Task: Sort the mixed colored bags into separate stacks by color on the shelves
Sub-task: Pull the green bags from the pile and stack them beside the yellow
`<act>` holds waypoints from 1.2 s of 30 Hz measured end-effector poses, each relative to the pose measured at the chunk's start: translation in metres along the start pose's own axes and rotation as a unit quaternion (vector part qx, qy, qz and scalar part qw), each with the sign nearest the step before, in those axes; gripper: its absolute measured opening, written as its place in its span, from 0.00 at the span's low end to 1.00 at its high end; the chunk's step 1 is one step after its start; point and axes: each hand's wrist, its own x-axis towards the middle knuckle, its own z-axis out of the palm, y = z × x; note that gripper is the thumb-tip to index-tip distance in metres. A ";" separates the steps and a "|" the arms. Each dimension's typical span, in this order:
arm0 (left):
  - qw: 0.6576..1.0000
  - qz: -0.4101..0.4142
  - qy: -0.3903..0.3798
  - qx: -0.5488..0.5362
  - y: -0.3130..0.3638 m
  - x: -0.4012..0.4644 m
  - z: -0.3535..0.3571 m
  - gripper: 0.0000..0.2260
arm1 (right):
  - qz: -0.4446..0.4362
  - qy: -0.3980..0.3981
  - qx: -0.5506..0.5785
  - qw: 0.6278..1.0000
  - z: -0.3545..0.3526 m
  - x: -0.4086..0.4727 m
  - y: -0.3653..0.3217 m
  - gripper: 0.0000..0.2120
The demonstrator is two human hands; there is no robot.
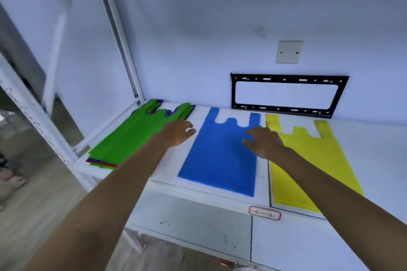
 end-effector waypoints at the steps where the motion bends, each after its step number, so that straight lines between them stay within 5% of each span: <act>1: 1.000 -0.002 -0.002 0.001 -0.021 -0.003 -0.004 0.19 | 0.000 0.001 0.014 1.000 0.003 0.005 -0.021 0.24; 9: 1.000 -0.025 -0.006 -0.007 -0.202 -0.014 -0.016 0.18 | 0.026 0.002 0.103 0.994 0.038 0.050 -0.184 0.21; 18: 0.996 -0.077 -0.031 -0.020 -0.317 0.002 -0.014 0.19 | 0.071 -0.049 0.191 0.978 0.068 0.116 -0.280 0.18; 27: 0.990 -0.127 -0.009 -0.068 -0.374 0.046 -0.009 0.17 | 0.220 -0.037 0.232 0.947 0.103 0.171 -0.316 0.32; 36: 0.987 -0.124 -0.023 -0.095 -0.400 0.087 0.011 0.15 | 0.268 0.033 0.176 0.947 0.106 0.177 -0.307 0.04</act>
